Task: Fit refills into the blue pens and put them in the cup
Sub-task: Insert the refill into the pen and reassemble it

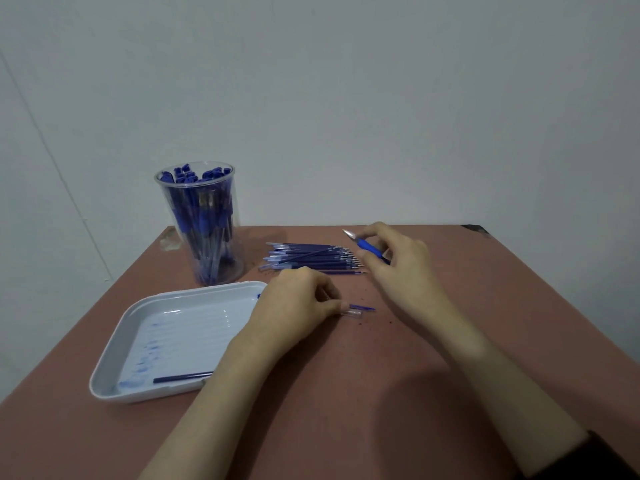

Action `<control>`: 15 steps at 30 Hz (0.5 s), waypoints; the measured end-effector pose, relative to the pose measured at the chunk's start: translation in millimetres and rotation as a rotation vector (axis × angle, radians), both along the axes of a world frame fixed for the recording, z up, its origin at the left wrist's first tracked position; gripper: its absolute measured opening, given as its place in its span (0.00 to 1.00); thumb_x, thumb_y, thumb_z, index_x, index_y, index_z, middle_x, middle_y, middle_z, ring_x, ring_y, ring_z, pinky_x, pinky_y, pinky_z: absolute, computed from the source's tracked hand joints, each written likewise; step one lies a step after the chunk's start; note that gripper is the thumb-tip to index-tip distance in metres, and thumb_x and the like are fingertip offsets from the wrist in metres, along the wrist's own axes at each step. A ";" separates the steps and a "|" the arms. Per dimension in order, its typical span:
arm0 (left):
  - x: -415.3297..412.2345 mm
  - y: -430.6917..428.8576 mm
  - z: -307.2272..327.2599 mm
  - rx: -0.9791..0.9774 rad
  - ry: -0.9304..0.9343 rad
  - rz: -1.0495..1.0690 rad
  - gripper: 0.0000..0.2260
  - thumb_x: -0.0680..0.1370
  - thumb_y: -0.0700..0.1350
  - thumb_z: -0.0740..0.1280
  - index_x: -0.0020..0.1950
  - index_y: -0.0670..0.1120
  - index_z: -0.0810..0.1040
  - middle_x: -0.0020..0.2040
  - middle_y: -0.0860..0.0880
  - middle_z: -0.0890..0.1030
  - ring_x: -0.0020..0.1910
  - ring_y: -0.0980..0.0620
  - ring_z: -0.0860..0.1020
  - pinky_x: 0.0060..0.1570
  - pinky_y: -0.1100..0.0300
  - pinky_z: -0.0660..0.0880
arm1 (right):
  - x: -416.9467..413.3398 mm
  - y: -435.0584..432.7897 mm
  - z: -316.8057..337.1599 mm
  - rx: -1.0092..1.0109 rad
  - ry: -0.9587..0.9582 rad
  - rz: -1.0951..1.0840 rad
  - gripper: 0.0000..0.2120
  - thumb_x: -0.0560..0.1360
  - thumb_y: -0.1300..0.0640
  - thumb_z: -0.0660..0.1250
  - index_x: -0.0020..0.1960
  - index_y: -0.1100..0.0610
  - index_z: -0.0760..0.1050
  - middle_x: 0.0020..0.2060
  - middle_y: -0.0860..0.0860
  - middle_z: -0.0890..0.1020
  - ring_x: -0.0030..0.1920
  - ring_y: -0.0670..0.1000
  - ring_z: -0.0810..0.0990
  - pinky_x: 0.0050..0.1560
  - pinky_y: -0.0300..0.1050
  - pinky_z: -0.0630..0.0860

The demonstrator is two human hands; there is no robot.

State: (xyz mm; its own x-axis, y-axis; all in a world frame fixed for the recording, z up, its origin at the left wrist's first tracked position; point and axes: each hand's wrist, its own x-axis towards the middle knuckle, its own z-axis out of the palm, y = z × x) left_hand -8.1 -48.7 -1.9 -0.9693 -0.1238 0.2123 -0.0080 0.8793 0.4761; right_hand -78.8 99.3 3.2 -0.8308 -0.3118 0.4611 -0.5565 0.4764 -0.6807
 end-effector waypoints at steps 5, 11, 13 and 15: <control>-1.5 2.8 11.6 0.616 0.227 0.012 0.06 0.78 0.48 0.66 0.51 0.52 0.81 0.45 0.55 0.83 0.40 0.68 0.77 0.40 0.72 0.70 | 9.0 -7.5 7.8 -0.263 -0.343 0.207 0.04 0.76 0.56 0.67 0.46 0.49 0.80 0.28 0.51 0.77 0.26 0.44 0.70 0.29 0.39 0.67; 4.5 3.8 22.4 1.279 0.154 -0.204 0.09 0.79 0.42 0.61 0.53 0.41 0.80 0.44 0.47 0.82 0.46 0.58 0.82 0.44 0.68 0.76 | 20.8 -10.0 18.0 -0.483 -0.912 0.536 0.14 0.78 0.54 0.59 0.42 0.60 0.78 0.24 0.53 0.70 0.19 0.45 0.58 0.25 0.41 0.48; 3.9 3.5 23.2 1.345 0.172 -0.197 0.07 0.78 0.40 0.63 0.51 0.43 0.80 0.40 0.48 0.82 0.44 0.58 0.82 0.45 0.67 0.77 | 21.2 -10.1 17.3 -0.492 -0.928 0.588 0.14 0.78 0.53 0.59 0.42 0.60 0.78 0.23 0.51 0.69 0.18 0.44 0.57 0.26 0.41 0.46; 2.3 1.9 23.1 1.404 0.209 -0.154 0.07 0.74 0.41 0.66 0.49 0.42 0.81 0.39 0.49 0.83 0.40 0.58 0.81 0.47 0.66 0.78 | 22.1 -12.3 15.5 -0.460 -0.797 0.548 0.14 0.79 0.52 0.60 0.44 0.60 0.79 0.23 0.51 0.69 0.19 0.44 0.57 0.25 0.41 0.47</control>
State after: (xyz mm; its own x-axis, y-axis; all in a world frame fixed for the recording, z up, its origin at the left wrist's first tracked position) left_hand -5.8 -46.8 21.2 -0.9590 -0.2454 0.1421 0.2201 -0.3281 0.9187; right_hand -56.7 87.0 18.7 -0.7437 -0.6683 0.0151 0.0681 -0.0983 -0.9928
